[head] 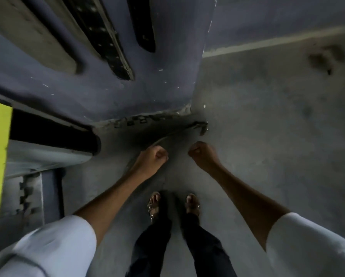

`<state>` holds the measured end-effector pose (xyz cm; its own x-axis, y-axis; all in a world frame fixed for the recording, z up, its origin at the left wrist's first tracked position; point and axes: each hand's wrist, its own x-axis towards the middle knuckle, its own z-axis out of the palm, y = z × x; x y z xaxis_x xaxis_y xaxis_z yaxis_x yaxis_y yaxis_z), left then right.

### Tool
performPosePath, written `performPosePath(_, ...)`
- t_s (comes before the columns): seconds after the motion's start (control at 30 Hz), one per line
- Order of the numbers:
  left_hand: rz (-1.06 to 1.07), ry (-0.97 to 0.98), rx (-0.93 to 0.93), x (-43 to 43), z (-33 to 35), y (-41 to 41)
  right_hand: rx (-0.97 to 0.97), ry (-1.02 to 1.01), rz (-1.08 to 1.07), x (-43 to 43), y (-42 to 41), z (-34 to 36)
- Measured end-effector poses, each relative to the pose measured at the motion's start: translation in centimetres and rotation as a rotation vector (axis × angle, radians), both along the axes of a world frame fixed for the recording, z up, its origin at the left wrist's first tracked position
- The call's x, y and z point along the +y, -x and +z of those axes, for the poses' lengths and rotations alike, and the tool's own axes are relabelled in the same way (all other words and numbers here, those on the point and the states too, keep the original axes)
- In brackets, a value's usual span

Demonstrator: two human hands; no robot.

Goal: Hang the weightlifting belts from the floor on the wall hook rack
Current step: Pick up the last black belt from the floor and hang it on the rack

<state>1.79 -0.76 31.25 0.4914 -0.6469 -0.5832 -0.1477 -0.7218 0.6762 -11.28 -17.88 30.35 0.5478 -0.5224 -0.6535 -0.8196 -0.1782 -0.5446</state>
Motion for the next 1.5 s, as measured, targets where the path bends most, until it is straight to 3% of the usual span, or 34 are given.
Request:
performPosePath(0.2, -0.019, -0.043, 0.003, -4.4, -11.7, -3.3, 0.026, -0.122, -0.209, -3.2, -3.0, -13.8)
performPosePath(0.33, -0.017, -0.075, -0.018, -7.8, -22.9, -6.1, 0.029, -0.203, -0.273, -6.1, -5.6, -26.1)
performPosePath(0.47, -0.018, -0.087, -0.076, -11.2, -32.8, -8.4, 0.038, -0.463, -0.503, -9.7, -8.8, -38.2)
performPosePath(0.53, -0.043, -0.11, -0.085, -11.8, -35.2, -9.3, 0.03, -0.519, -0.581, -10.8, -10.3, -41.7)
performPosePath(0.67, -0.074, -0.099, -0.092, -12.2, -40.7, -10.9, -0.059, -0.42, -0.74, -11.6, -12.8, -48.2)
performPosePath(0.87, -0.046, -0.087, -0.088, -11.1, -42.9, -12.5, -0.259, -0.423, -0.89, -12.5, -15.4, -53.5)
performPosePath(0.97, 0.025, -0.055, -0.07, -11.0, -40.3, -13.2, -0.311, -0.443, -1.045, -12.4, -15.7, -50.2)
performPosePath(1.13, 0.155, 0.059, -0.033, -10.4, -30.0, -13.5, -0.414, -0.381, -1.002, -10.5, -16.2, -34.8)
performPosePath(1.27, 0.329, 0.152, 0.062, -10.5, -16.5, -12.6, -0.43, -0.419, -0.863, -4.4, -14.3, -18.7)
performPosePath(1.37, 0.459, 0.195, 0.232, -10.1, -5.1, -11.7, -0.484, -0.47, -0.678, 0.4, -13.1, -7.7)
performPosePath(1.5, 0.696, 0.318, 0.314, -7.9, 7.9, -11.6, -0.54, -0.495, -0.4, 4.7, -12.5, 5.2)
